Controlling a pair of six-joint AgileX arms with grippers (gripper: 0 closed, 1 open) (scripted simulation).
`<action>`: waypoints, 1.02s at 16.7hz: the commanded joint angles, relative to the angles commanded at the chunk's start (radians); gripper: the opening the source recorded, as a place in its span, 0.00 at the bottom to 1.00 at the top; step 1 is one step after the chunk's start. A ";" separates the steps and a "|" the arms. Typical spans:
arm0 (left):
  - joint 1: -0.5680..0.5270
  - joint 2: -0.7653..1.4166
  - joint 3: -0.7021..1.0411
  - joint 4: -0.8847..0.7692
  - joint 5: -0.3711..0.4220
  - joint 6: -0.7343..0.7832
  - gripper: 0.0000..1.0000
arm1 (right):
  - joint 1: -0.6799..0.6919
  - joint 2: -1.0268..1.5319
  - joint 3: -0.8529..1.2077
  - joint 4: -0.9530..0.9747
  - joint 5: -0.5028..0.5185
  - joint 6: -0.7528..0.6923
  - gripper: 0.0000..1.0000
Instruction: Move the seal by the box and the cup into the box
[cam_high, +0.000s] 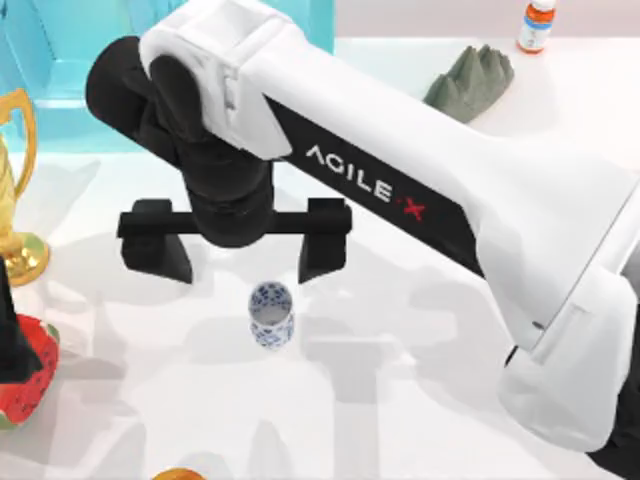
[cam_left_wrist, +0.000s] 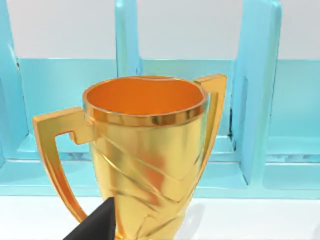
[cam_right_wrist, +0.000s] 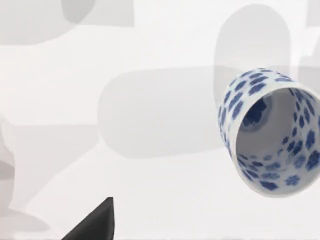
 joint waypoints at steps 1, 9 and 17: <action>0.000 0.000 0.000 0.000 0.000 0.000 1.00 | -0.003 0.000 -0.003 0.001 -0.002 -0.001 1.00; 0.000 0.000 0.000 0.000 0.000 0.000 1.00 | -0.010 -0.035 -0.286 0.245 -0.001 -0.010 1.00; 0.000 0.000 0.000 0.000 0.000 0.000 1.00 | -0.011 -0.047 -0.407 0.361 -0.001 -0.012 1.00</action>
